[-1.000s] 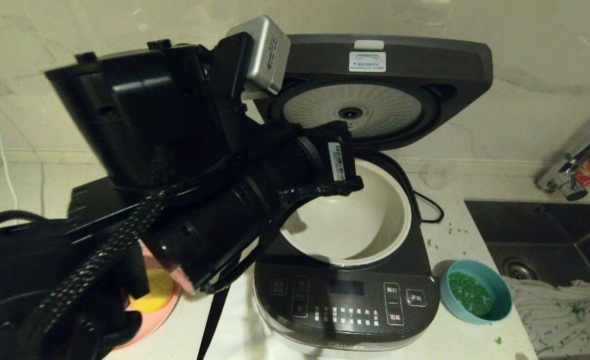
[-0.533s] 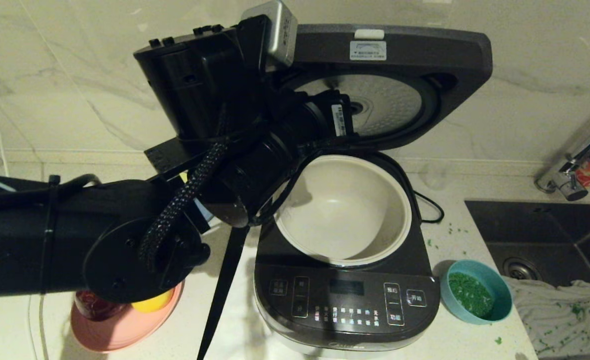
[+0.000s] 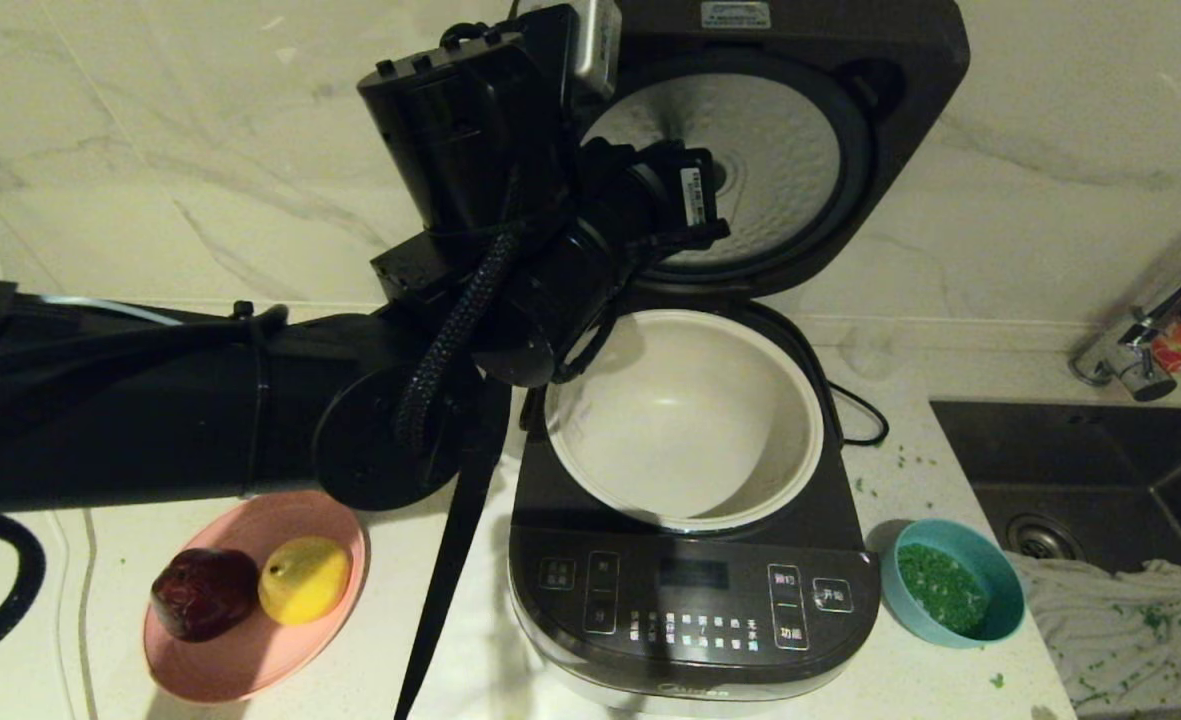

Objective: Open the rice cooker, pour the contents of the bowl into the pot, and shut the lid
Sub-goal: Open the rice cooker

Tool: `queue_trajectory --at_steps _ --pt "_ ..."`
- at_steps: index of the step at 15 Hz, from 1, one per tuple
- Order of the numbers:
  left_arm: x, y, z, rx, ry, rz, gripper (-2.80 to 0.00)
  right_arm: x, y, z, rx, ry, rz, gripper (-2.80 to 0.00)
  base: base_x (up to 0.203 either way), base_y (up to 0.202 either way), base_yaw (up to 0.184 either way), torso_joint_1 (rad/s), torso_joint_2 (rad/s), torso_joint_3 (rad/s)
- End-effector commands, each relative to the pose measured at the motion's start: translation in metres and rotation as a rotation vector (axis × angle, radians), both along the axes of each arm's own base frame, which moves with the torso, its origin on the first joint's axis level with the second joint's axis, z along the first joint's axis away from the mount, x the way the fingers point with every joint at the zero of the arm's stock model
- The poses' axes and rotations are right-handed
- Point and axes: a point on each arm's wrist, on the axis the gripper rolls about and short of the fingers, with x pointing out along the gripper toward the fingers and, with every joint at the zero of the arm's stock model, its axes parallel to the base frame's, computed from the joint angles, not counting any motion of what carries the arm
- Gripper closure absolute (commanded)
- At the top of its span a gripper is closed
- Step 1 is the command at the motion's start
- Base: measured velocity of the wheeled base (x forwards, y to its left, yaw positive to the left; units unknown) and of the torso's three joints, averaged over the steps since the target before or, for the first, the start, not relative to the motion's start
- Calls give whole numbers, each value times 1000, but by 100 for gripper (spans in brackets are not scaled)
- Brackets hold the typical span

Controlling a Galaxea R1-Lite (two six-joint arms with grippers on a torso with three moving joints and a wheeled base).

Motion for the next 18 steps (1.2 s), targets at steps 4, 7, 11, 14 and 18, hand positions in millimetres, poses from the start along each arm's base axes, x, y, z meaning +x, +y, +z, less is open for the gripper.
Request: queue_trajectory --at_steps 4,7,11,14,18 --pt "16 -4 -2 3 -19 29 0 0 0 0 0 1 -1 0 0 0 0 0 0 0" --pt "16 -3 0 2 -26 33 0 0 0 0 0 1 0 0 0 0 0 0 0 0" --pt "-5 17 21 -24 -46 30 0 0 0 0 0 1 0 0 0 0 0 0 0 0" --pt "-48 50 37 -25 -45 11 0 0 0 0 0 1 1 0 0 0 0 0 0 0" --pt "-115 113 43 -6 -14 24 0 0 0 0 0 1 0 0 0 0 0 0 0 0"
